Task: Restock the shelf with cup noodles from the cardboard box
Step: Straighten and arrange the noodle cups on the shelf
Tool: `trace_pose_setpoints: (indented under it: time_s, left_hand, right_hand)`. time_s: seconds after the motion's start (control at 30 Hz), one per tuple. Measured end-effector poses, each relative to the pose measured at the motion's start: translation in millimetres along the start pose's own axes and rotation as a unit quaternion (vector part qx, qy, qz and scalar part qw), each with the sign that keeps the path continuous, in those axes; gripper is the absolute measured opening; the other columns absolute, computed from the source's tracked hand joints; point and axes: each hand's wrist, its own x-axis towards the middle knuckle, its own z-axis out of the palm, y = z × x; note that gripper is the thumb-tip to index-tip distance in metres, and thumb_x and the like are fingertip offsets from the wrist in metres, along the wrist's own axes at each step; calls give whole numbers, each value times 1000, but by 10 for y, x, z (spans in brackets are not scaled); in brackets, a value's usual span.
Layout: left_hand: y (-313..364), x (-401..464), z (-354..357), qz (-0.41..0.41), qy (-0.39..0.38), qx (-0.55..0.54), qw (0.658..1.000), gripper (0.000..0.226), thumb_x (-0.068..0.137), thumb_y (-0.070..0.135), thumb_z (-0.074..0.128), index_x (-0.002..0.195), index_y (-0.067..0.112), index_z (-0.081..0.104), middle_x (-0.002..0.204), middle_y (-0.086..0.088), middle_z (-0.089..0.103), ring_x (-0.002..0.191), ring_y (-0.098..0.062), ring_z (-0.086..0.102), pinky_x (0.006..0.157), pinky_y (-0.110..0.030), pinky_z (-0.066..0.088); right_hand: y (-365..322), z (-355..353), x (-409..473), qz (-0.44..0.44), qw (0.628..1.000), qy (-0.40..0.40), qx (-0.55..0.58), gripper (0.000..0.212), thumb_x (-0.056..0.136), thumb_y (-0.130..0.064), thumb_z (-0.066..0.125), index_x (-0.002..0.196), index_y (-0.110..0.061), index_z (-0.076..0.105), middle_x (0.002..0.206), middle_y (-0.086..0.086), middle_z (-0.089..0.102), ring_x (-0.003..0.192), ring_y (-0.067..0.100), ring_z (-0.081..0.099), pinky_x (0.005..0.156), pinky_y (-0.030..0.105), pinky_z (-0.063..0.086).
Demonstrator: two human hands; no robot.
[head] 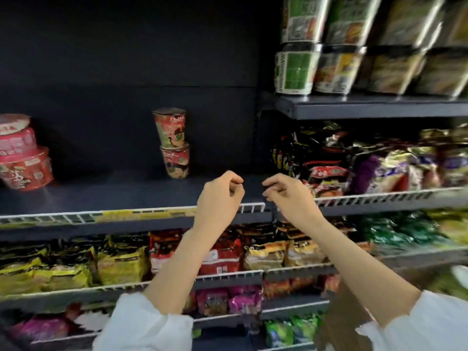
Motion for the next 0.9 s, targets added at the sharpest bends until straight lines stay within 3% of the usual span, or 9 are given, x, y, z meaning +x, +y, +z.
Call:
trace_pose_setpoints:
  time_s: [0.07, 0.17, 0.23, 0.33, 0.47, 0.6, 0.7, 0.83, 0.9]
  left_hand:
    - [276, -250, 241, -19, -25, -62, 998, 12, 93, 19, 55, 100, 17, 64, 81, 8, 64, 80, -12, 65, 73, -30, 55]
    - [736, -585, 660, -48, -85, -153, 983, 12, 95, 16, 52, 99, 15, 63, 89, -1, 68, 82, -17, 66, 74, -29, 54]
    - [1008, -759, 983, -50, -123, -155, 979, 12, 95, 16, 51, 100, 15, 63, 92, -2, 68, 84, -15, 65, 74, -27, 53]
    - [1377, -967, 1486, -52, -182, -163, 968, 10, 94, 16, 53, 97, 17, 62, 96, -3, 68, 88, -16, 65, 79, -34, 56]
    - [1861, -1214, 2153, -3, -254, -96, 962, 17, 93, 19, 54, 108, 15, 63, 105, -2, 66, 88, -13, 58, 71, -24, 43]
    - [2291, -1380, 2829, 54, -326, -16, 944, 32, 92, 14, 54, 124, 13, 57, 126, -5, 59, 114, -21, 54, 90, -29, 42]
    - [2500, -1437, 3331, 102, -375, 78, 918, 49, 90, 19, 56, 137, 13, 43, 143, -7, 43, 131, -25, 40, 104, -38, 37]
    - [2715, -1447, 3777, 175, -362, 215, 890, 60, 89, 28, 57, 142, 13, 35, 153, -7, 25, 142, -25, 21, 111, -39, 28]
    - [2766, -1393, 3943, 166, -354, 251, 886, 67, 88, 33, 60, 145, 15, 30, 157, -10, 17, 145, -28, 14, 114, -41, 23]
  right_hand:
    - [182, -261, -335, 30, 999, 6, -18, 18, 95, -13, 51, 110, -15, 61, 89, 3, 68, 82, 16, 64, 67, 19, 49]
    - [537, -621, -794, 82, 995, 40, -38, 20, 95, -13, 52, 112, -13, 61, 93, 10, 70, 85, 22, 65, 77, 33, 54]
    - [819, -847, -1064, 120, 990, 58, -54, 21, 94, -13, 51, 113, -12, 62, 98, 8, 70, 88, 19, 65, 79, 29, 53]
    - [1287, -1213, -1410, 177, 978, 63, -91, 25, 94, -12, 52, 116, -10, 62, 106, 7, 67, 98, 20, 63, 79, 25, 47]
    - [1966, -1753, -1746, 226, 955, 47, -187, 35, 88, -13, 56, 124, -12, 56, 124, 14, 55, 118, 32, 48, 92, 34, 39]
    - [2581, -2262, -1949, 278, 927, -11, -251, 49, 90, -26, 56, 136, -15, 43, 135, 18, 40, 128, 37, 32, 103, 37, 27]
    - [2973, -2587, -2067, 305, 910, -85, -269, 62, 88, -42, 55, 141, -16, 35, 140, 22, 37, 133, 40, 28, 107, 43, 25]
    - [3193, -2933, -2210, 312, 892, -201, -260, 80, 86, -52, 57, 148, -16, 22, 149, 20, 27, 138, 37, 22, 111, 43, 21]
    - [3296, -3014, -2246, 325, 878, -264, -234, 93, 79, -62, 59, 150, -22, 15, 152, 16, 21, 139, 38, 22, 110, 47, 26]
